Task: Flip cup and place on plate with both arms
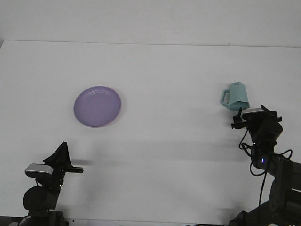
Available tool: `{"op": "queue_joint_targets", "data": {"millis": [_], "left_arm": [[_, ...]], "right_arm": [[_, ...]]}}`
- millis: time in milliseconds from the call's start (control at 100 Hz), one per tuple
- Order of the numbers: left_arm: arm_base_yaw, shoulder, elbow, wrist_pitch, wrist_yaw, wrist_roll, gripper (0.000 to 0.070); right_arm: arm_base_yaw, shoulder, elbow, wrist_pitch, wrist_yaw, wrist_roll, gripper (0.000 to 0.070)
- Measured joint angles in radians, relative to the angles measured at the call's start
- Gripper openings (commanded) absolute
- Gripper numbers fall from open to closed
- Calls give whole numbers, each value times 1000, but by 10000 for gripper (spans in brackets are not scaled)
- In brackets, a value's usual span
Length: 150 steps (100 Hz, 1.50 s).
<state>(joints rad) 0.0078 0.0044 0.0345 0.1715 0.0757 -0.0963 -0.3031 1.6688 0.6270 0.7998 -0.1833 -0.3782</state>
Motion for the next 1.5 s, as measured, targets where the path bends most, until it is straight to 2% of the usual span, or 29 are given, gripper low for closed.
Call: {"op": "queue_joint_targets", "data": {"millis": [250, 720, 880, 1030, 1110, 1360, 1500], "left_arm": [[0, 0, 0, 0, 0, 0, 12], [0, 0, 0, 0, 0, 0, 12], [0, 0, 0, 0, 0, 0, 12], [0, 0, 0, 0, 0, 0, 12], [0, 0, 0, 0, 0, 0, 12], [0, 0, 0, 0, 0, 0, 12], [0, 0, 0, 0, 0, 0, 12]], "right_arm": [[-8, 163, 141, 6, -2, -19, 546], [-19, 323, 322, 6, -104, -64, 531], [-19, 324, 326, 16, -122, -68, 418], [-24, 324, 332, 17, -153, -70, 124], [-25, 324, 332, 15, -176, -72, 17], [-25, 324, 333, 13, -203, -68, 12], [-25, 323, 333, 6, -234, 0, 12]]}}
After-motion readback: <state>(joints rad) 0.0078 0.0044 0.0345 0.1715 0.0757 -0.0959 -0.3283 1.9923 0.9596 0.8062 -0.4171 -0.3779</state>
